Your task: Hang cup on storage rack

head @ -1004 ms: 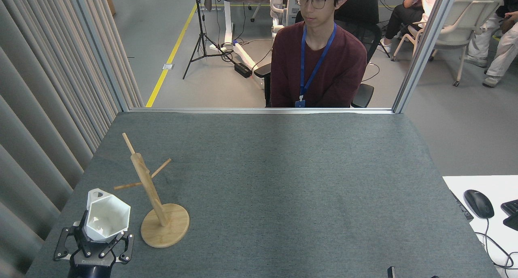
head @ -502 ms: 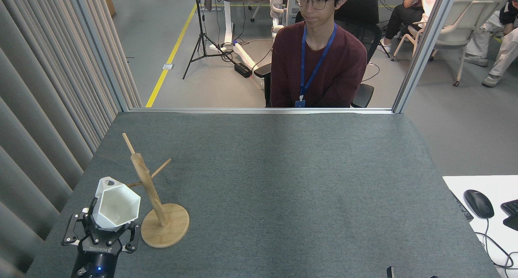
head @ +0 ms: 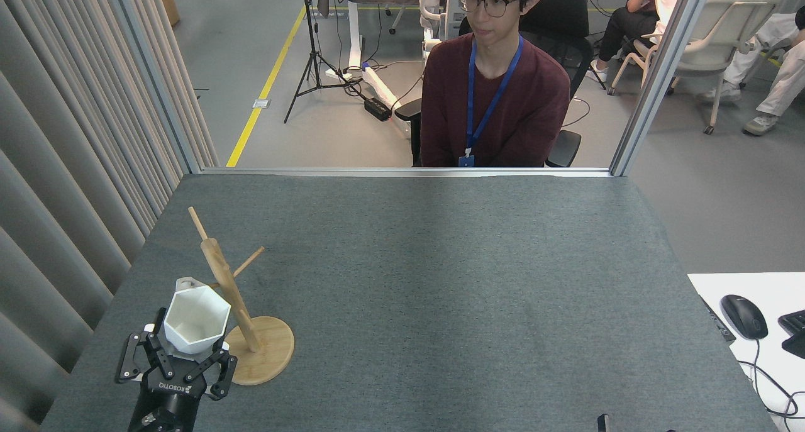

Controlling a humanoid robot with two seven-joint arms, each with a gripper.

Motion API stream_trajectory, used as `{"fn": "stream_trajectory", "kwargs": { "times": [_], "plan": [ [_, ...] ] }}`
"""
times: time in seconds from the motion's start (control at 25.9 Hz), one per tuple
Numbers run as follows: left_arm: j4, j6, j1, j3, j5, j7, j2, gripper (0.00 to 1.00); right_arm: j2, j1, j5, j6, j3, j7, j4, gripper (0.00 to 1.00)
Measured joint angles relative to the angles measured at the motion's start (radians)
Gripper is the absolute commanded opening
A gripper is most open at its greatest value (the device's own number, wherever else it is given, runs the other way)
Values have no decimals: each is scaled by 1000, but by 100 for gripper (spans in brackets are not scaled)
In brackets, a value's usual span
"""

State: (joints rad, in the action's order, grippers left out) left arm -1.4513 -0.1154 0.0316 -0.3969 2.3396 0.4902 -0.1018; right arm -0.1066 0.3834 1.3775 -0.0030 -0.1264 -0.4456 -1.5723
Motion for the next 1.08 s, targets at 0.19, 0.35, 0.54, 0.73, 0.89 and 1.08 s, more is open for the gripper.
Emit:
{"fn": "stream_trajectory", "kwargs": {
  "times": [0.19, 0.35, 0.54, 0.73, 0.89, 1.08],
  "plan": [
    [3, -1, -5, 4, 1, 6, 1, 100, 9, -4, 0, 0, 1, -1, 0, 100],
    [2, -3, -27, 5, -5, 6, 6, 100, 13, -10, 0, 0, 1, -1, 0, 99],
    [7, -7, -114, 3, -75, 7, 21, 100, 15, -11, 1, 0, 2, -1, 0, 100],
    [12, -24, -246, 0, -356, 7, 69, 100, 15, -12, 58, 2, 15, -6, -1, 100],
    [-43, -125, -322, -12, -614, 7, 105, 100, 17, -12, 142, 9, 65, 16, -12, 100],
    [-122, -305, -361, -5, -779, -1, 121, 100, 31, 2, 207, 19, 109, 33, -51, 100]
  ]
}}
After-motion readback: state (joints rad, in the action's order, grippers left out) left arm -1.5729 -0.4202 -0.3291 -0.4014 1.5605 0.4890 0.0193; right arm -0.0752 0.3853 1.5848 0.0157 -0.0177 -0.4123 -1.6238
